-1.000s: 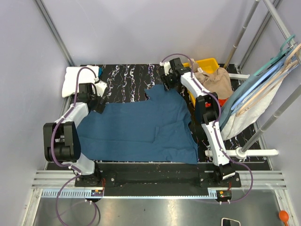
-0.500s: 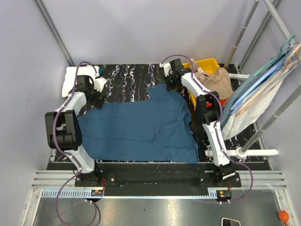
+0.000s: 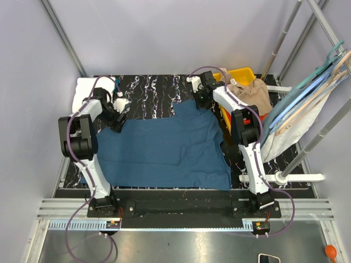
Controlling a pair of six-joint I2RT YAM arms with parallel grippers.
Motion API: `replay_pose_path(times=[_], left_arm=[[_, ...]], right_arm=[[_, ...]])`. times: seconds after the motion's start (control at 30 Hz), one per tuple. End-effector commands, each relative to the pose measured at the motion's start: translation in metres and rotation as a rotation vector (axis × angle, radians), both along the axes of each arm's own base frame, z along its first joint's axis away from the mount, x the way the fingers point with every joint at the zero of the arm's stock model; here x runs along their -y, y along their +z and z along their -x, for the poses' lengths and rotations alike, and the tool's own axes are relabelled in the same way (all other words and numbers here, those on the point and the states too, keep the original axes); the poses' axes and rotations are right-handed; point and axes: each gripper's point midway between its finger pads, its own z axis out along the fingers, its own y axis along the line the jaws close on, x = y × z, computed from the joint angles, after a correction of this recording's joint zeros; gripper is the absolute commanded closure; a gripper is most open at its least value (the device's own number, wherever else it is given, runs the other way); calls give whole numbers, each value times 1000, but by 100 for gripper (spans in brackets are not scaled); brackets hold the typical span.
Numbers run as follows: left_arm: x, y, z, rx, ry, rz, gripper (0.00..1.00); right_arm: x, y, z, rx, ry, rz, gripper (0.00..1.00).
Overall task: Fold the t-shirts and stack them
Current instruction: Fold the tshirt
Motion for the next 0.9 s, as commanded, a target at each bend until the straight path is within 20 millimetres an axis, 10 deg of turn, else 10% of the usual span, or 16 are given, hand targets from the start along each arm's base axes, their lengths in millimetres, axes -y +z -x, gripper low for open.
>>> replay_pose_path(times=[0.0,0.37,0.87], left_arm=[[-1,10,-20,30,-41,27,17],[-3,6,-35,20,-59,53,22],[-1,-14,-25,-98,-96,84,56]], right_arm=[[0,21,11,-6,15,-23,100],[3,27,19,11,27,7,100],[-7,31,34,33,68,53,100]])
